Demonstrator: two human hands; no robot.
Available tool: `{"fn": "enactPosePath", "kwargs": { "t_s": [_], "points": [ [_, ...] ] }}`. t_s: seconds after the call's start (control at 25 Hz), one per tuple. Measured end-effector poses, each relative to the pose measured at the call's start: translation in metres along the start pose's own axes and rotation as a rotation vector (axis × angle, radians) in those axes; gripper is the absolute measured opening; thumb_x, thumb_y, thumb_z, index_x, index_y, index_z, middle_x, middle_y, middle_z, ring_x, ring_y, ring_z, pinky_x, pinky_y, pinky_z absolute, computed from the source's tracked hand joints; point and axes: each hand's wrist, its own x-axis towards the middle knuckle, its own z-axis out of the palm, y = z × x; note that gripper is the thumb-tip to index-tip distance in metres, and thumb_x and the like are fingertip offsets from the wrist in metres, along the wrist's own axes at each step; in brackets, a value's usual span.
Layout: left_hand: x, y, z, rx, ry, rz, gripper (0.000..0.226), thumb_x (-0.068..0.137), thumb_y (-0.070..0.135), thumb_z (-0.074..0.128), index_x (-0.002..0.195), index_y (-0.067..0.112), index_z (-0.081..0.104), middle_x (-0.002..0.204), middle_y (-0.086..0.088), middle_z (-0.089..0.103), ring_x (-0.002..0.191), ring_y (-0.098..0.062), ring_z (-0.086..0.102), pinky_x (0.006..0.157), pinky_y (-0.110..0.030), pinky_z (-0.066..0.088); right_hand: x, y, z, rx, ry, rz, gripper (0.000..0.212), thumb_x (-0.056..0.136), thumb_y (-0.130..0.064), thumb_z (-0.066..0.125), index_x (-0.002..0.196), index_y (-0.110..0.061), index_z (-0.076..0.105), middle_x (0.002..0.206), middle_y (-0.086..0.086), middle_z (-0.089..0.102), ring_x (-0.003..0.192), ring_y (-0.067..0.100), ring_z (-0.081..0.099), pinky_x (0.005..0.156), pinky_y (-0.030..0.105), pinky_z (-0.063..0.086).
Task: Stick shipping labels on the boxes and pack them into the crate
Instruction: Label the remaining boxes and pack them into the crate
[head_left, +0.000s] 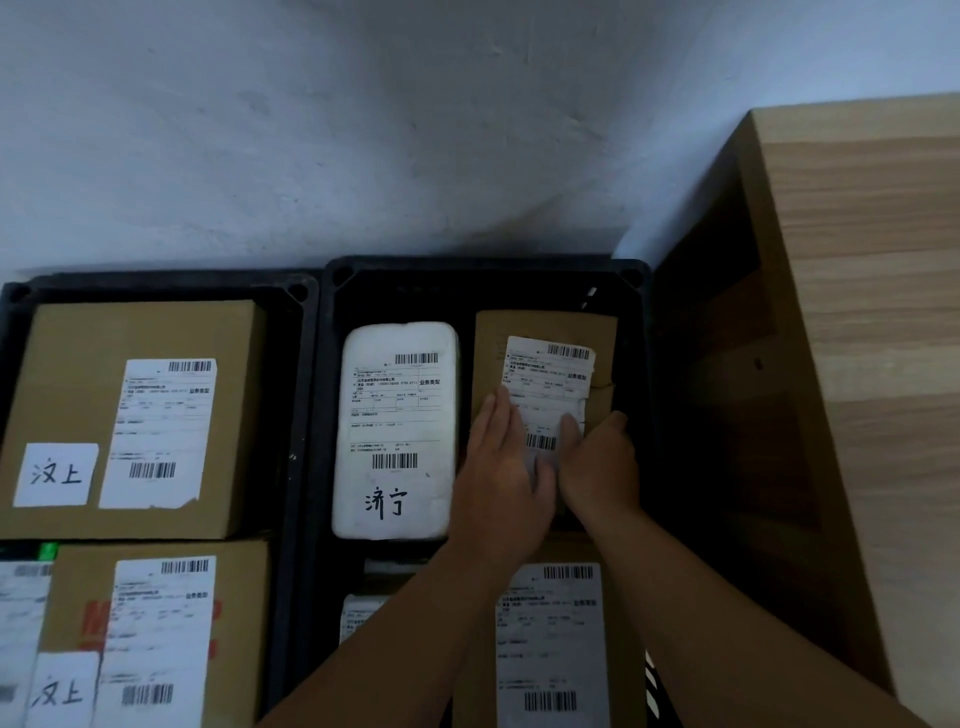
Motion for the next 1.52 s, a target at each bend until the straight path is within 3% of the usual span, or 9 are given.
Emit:
{"fn": "enactPosePath", "kwargs": {
  "t_s": [0.2,0.32,0.48,0.6,0.88,1.12,1.28,1.4,1.52],
  "points": [
    [0.026,-0.004,0.006,0.021,-0.133,-0.104,0.061,0.108,0.022,0.038,0.158,-0.004,0.016,0.170,-0.013,0.007,0.158,-0.019,0.000,0.128,-0.029,0.007,0.025,-0.011,0.008,-0.067,-0.064,0.017,0.035,0.106,-0.029,0.045,0.129,-0.003,0.044,0.122,0.017,0.059,0.096,0.031,0.062,0.062,0.032,0.047],
    [0.042,-0.010,0.017,0.146,-0.408,-0.207,0.053,0.109,0.020,0.031,0.156,-0.004,0.024,0.164,-0.026,0.014,0.155,-0.033,0.010,0.127,-0.043,0.015,0.038,-0.011,0.016,-0.051,-0.140,-0.082,0.048,0.103,-0.018,0.053,0.145,-0.005,0.034,0.135,0.020,0.051,0.113,0.033,0.059,0.085,0.040,0.055],
    [0.043,-0.024,0.033,0.277,-0.583,-0.302,0.064,0.104,0.024,0.046,0.155,-0.004,0.020,0.164,-0.024,0.012,0.151,-0.036,0.018,0.125,-0.048,0.015,0.036,0.009,0.028,-0.191,-0.193,-0.290,0.065,0.097,-0.008,0.052,0.154,-0.007,0.021,0.150,0.023,0.033,0.132,0.040,0.042,0.108,0.053,0.042],
    [0.039,-0.026,0.039,0.369,-0.569,-0.260,0.061,0.101,0.024,0.049,0.152,-0.004,0.028,0.159,-0.024,0.022,0.147,-0.037,0.025,0.124,-0.047,0.019,0.036,0.025,0.034,-0.432,-0.215,-0.401,0.066,0.100,-0.013,0.052,0.156,-0.007,0.019,0.162,0.014,0.019,0.144,0.033,0.027,0.117,0.046,0.034],
    [0.041,-0.014,0.024,0.077,-0.352,-0.217,0.031,0.101,0.005,0.045,0.129,-0.003,0.055,0.130,-0.021,0.058,0.115,-0.030,0.060,0.097,-0.034,0.051,0.033,0.013,0.011,-0.412,-0.315,-0.416,0.048,0.097,-0.006,0.052,0.144,-0.002,0.040,0.149,0.016,0.039,0.136,0.032,0.038,0.114,0.039,0.034],
    [-0.012,0.038,-0.074,0.051,-0.146,-0.147,0.036,0.105,0.013,0.049,0.139,0.014,0.059,0.132,-0.005,0.064,0.114,-0.013,0.060,0.093,-0.016,0.044,-0.038,-0.008,-0.094,-0.199,-0.283,-0.539,0.035,0.100,-0.010,0.048,0.133,-0.019,0.056,0.132,0.002,0.057,0.114,0.014,0.058,0.095,0.024,0.051],
    [-0.053,0.079,-0.144,0.175,-0.114,-0.201,0.036,0.107,0.029,0.045,0.142,0.030,0.052,0.140,0.012,0.057,0.127,-0.007,0.052,0.103,-0.018,0.040,-0.088,-0.008,-0.200,-0.231,-0.121,-0.635,0.039,0.101,-0.013,0.044,0.136,-0.028,0.055,0.136,-0.008,0.056,0.115,0.005,0.055,0.092,0.003,0.032],
    [-0.066,0.137,-0.166,0.278,-0.059,-0.092,0.038,0.104,0.040,0.041,0.142,0.038,0.049,0.141,0.016,0.055,0.129,-0.003,0.052,0.104,-0.016,0.037,-0.121,0.014,-0.285,-0.299,0.041,-0.577,0.048,0.102,-0.024,0.044,0.149,-0.033,0.041,0.156,-0.009,0.042,0.139,0.007,0.044,0.110,0.012,0.027],
    [-0.068,0.225,-0.155,0.352,-0.131,0.099,0.042,0.102,0.044,0.040,0.143,0.038,0.045,0.147,0.014,0.050,0.131,-0.005,0.051,0.104,-0.017,0.037,-0.153,0.050,-0.376,-0.293,0.293,-0.500,0.053,0.098,-0.033,0.047,0.149,-0.040,0.036,0.151,-0.014,0.043,0.136,0.006,0.045,0.104,0.020,0.038]
  ]
}}
